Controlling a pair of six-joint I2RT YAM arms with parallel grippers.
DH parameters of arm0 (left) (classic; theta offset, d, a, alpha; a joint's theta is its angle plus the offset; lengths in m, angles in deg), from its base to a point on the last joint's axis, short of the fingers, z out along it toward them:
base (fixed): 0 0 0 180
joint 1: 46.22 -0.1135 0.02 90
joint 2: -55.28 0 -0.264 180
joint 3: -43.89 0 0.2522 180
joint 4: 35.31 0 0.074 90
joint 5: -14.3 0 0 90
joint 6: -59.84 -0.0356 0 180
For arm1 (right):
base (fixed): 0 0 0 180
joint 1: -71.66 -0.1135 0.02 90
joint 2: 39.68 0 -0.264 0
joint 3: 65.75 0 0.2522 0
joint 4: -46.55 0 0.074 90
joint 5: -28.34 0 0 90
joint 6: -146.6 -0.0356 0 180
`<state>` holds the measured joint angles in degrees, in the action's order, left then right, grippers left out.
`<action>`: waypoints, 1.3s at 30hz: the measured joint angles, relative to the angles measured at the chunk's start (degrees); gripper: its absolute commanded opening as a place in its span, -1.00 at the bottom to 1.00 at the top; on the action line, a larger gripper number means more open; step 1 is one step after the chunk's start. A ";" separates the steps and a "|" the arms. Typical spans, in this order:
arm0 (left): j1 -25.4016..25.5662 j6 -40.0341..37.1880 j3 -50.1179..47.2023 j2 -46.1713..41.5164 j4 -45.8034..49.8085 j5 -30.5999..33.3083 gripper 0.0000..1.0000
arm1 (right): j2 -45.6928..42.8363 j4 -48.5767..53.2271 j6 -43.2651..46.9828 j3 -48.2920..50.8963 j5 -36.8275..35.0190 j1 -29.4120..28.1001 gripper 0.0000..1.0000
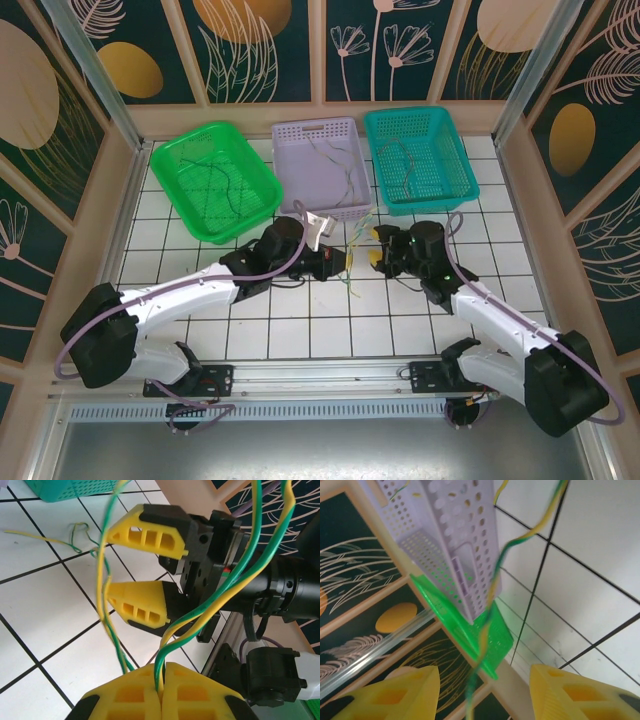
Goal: Untangle the cables
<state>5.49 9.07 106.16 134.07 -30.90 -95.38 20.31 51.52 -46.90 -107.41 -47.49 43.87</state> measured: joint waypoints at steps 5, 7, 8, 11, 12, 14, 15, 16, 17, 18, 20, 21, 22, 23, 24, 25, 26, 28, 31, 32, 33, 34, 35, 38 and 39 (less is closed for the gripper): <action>0.00 0.04 0.00 0.00 -0.11 0.02 -1.00 | 0.00 -1.75 -0.79 0.37 -0.57 -0.59 0.02; 0.00 0.04 0.00 0.00 -0.22 0.02 -1.00 | 1.31 -3.39 -1.44 0.55 -0.42 -0.79 -0.19; 0.00 0.04 0.00 0.00 -0.31 0.00 -1.00 | 2.51 -4.33 -1.68 0.52 -0.33 -1.01 -0.45; 0.00 0.26 -0.17 -0.50 -0.37 -0.04 -1.00 | 5.40 -5.90 -2.38 0.52 -0.83 -1.46 -1.00; 0.00 0.42 -0.55 -1.09 -0.33 0.04 -1.00 | 5.70 -6.05 -2.38 0.50 -1.14 -1.38 -1.00; 0.00 0.79 -1.60 -2.67 -0.07 0.66 -1.00 | 5.03 -5.18 -2.19 0.24 -2.19 -0.42 -1.00; 0.00 1.09 -2.25 -3.85 0.63 1.14 -1.00 | 3.52 -3.41 -1.86 -0.26 -3.56 0.81 -1.00; 0.00 1.38 -2.64 -4.83 1.55 1.95 -1.00 | 1.53 -1.36 -1.49 -0.85 -4.96 2.36 -1.00; 0.00 1.60 -2.97 -5.90 2.73 2.84 -1.00 | -1.20 1.07 -0.74 -1.68 -6.29 4.74 -1.00; 0.00 2.03 -3.23 -6.97 4.26 4.26 -1.00 | -4.33 3.56 -0.04 -2.82 -7.37 7.78 -1.00; 0.02 3.04 -3.67 -8.52 7.15 7.10 -1.00 | -9.70 7.91 1.97 -5.64 -8.55 14.43 -1.00; 0.02 3.76 -4.31 -9.42 8.98 9.07 -1.00 | -12.17 10.01 3.43 -7.61 -8.76 18.53 -1.00; 0.00 4.46 -4.98 -10.08 10.36 10.60 -1.00 | -13.64 11.21 4.72 -9.11 -8.76 21.84 -1.00; 0.00 5.38 -5.99 -10.80 12.15 12.50 -1.00 | -14.82 12.48 6.32 -11.13 -8.57 25.35 -1.00; 0.00 6.21 -6.91 -11.26 13.84 14.03 -1.00 | -15.28 13.51 8.02 -13.16 -8.17 28.15 -1.00; 0.00 7.02 -7.69 -11.47 15.52 15.32 -1.00 | -15.32 14.25 9.53 -14.88 -7.80 29.86 -1.00; 0.00 7.80 -8.39 -11.45 17.14 16.52 -1.00 | -15.15 14.78 11.37 -16.72 -7.23 30.95 -1.00; 0.00 9.03 -9.38 -11.08 18.78 17.97 -1.00 | -13.81 15.23 15.30 -20.04 -5.40 31.21 -1.00; 0.00 10.32 -9.60 -8.76 18.60 18.95 -1.00 | -10.14 15.32 23.39 -25.64 -1.99 29.07 -1.00; 0.00 10.69 -9.51 -7.30 18.29 19.17 -1.00 | -8.96 15.32 26.51 -27.15 -0.57 27.74 -1.00; 0.00 11.06 -9.35 -5.88 18.05 19.41 -1.00 | -8.15 15.37 29.22 -28.17 0.52 26.34 -1.00; 0.00 11.34 -9.09 -4.11 17.90 19.87 -0.98 | -7.37 15.34 32.85 -29.14 1.70 24.41 -1.00; 0.00 11.61 -8.61 -2.08 17.68 20.26 -0.87 | -6.80 15.32 36.79 -29.79 2.82 22.12 -1.00; -0.28 12.68 -6.12 3.13 17.33 21.07 -0.35 | -6.08 15.56 48.04 -30.01 7.19 15.65 -1.00; -0.37 12.92 -5.03 4.42 17.31 21.33 -0.19 | -5.88 15.61 51.39 -29.94 8.57 14.16 -1.00</action>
<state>5.12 21.98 101.13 138.48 -13.58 -74.05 14.43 67.12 4.48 -137.36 -38.92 58.03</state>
